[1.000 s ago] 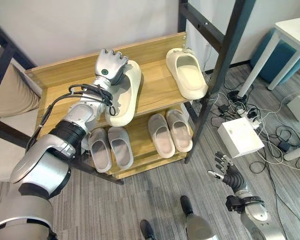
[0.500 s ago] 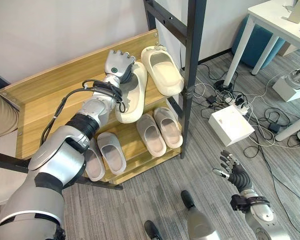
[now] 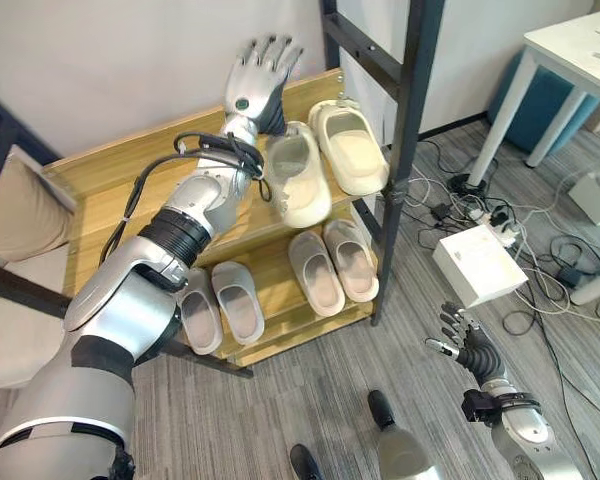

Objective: Arrange the slippers neatly on the shoe rack.

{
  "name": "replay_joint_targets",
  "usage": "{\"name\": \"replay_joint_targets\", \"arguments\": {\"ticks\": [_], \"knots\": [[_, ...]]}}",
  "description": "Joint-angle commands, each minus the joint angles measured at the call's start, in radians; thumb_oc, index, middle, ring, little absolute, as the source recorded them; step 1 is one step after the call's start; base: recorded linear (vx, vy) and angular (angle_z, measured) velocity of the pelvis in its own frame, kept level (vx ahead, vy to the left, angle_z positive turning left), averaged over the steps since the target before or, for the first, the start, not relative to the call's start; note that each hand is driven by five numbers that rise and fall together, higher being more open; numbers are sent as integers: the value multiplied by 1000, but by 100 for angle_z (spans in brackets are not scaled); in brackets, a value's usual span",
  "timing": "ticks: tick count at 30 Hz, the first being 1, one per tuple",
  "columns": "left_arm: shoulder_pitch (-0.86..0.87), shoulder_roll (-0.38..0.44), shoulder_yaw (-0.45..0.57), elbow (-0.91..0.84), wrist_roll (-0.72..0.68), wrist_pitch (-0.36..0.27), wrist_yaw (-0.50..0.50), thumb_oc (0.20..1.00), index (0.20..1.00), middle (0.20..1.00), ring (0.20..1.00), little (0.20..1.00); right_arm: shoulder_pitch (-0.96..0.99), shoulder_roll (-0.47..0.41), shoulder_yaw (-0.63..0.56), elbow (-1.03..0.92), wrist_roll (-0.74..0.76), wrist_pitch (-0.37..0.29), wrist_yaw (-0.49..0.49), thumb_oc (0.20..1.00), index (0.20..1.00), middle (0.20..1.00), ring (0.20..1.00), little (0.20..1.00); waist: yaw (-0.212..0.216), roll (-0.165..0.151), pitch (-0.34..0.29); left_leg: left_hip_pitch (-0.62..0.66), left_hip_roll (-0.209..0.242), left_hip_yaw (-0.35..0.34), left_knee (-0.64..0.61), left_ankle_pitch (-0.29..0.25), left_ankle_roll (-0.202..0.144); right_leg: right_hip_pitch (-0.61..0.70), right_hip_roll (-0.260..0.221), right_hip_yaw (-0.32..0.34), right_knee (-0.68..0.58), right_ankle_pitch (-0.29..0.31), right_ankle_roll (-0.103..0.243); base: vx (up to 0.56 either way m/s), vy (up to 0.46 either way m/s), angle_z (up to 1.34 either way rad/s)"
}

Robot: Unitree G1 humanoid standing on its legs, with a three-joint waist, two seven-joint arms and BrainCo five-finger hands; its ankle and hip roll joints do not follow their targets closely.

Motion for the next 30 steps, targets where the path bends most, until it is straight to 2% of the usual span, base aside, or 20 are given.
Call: {"name": "replay_joint_targets", "arguments": {"ticks": [1, 2, 3, 5, 6, 7, 8, 11, 14, 17, 21, 27, 30], "knots": [[99, -16, 140, -25, -360, -119, -9, 1000, 1000, 1000, 1000, 1000, -13, 46, -34, -3, -18, 1, -6, 1000, 1000, 1000, 1000, 1000, 39, -38, -48, 34, 14, -108, 0, -86, -18, 74, -13, -70, 5, -134, 59, -18, -7, 45], [104, -14, 143, -29, -362, -118, -11, 1000, 1000, 1000, 1000, 1000, -12, 45, -33, -3, -18, 1, -6, 1000, 1000, 1000, 1000, 1000, 38, -37, -50, 34, 14, -108, 0, -86, -18, 74, -13, -71, 4, -134, 59, -19, -8, 39], [170, -49, 166, -79, -517, -161, -36, 1000, 1000, 1000, 1000, 1000, -16, 54, -33, 0, -27, 12, -9, 1000, 1000, 1000, 1000, 1000, 48, -37, -53, 31, 13, -118, 0, -81, -18, 78, -15, -80, 4, -133, 57, -13, -8, 23], [232, -73, 170, -124, -675, -197, -92, 1000, 1000, 1000, 1000, 1000, -25, 61, -27, 0, -29, 22, -12, 1000, 1000, 1000, 1000, 1000, 60, -39, -54, 28, 11, -126, 0, -76, -17, 81, -15, -88, 4, -132, 56, -15, -8, 19], [234, -72, 171, -125, -677, -197, -94, 1000, 1000, 1000, 1000, 1000, -25, 60, -26, 0, -29, 22, -12, 1000, 1000, 1000, 1000, 1000, 58, -38, -55, 28, 11, -127, 0, -76, -17, 81, -15, -89, 4, -133, 56, -23, -9, 29], [351, -70, 166, -235, -905, -240, -148, 1000, 1000, 1000, 1000, 1000, -28, 72, -24, -5, -25, 33, -14, 1000, 1000, 1000, 1000, 1000, 75, -40, -55, 21, 9, -137, 0, -70, -17, 83, -16, -104, 3, -131, 56, -24, -6, 20], [390, -69, 163, -271, -976, -247, -168, 1000, 1000, 1000, 1000, 1000, -25, 72, -23, -5, -25, 38, -12, 1000, 1000, 1000, 1000, 1000, 78, -40, -55, 20, 9, -139, 0, -69, -16, 83, -17, -106, 3, -130, 56, -33, -7, 17], [532, -48, 146, -371, -1205, -242, -246, 1000, 1000, 1000, 1000, 1000, -13, 74, -21, -5, -25, 58, -5, 1000, 1000, 1000, 1000, 1000, 91, -41, -57, 18, 7, -142, 0, -64, -15, 85, -18, -111, 3, -127, 56, -13, 5, 10], [617, 8, 118, -446, -1335, -205, -288, 1000, 1000, 1000, 1000, 1000, 0, 64, -15, -6, -21, 70, 3, 1000, 1000, 1000, 1000, 1000, 95, -41, -60, 16, 5, -142, 0, -64, -15, 85, -20, -113, 1, -124, 57, -2, 2, 1], [673, 84, 99, -516, -1413, -177, -319, 1000, 1000, 1000, 1000, 1000, 14, 44, -4, -13, -14, 78, 25, 1000, 1000, 1000, 1000, 1000, 97, -43, -65, 15, 5, -140, 0, -64, -15, 83, -21, -111, 0, -120, 60, 0, 0, 0], [691, 85, 80, -512, -1438, -158, -329, 1000, 1000, 1000, 1000, 1000, 17, 34, 6, -12, -10, 82, 38, 1000, 1000, 1000, 1000, 1000, 94, -45, -71, 16, 6, -135, 0, -64, -15, 81, -21, -107, 0, -119, 61, 0, 0, 0], [643, -31, 46, -463, -1414, -140, -315, 1000, 1000, 1000, 1000, 1000, 16, 29, 8, -8, -13, 91, 43, 1000, 1000, 1000, 1000, 1000, 74, -51, -71, 18, 8, -123, 0, -67, -14, 72, -21, -93, -1, -114, 61, 16, 6, -11], [583, -117, 21, -395, -1376, -131, -304, 1000, 1000, 1000, 1000, 1000, 10, 32, 7, -8, -21, 96, 38, 1000, 1000, 1000, 1000, 1000, 57, -49, -69, 23, 9, -118, 0, -68, -13, 71, -19, -86, -2, -115, 61, 13, -12, -10]]}}
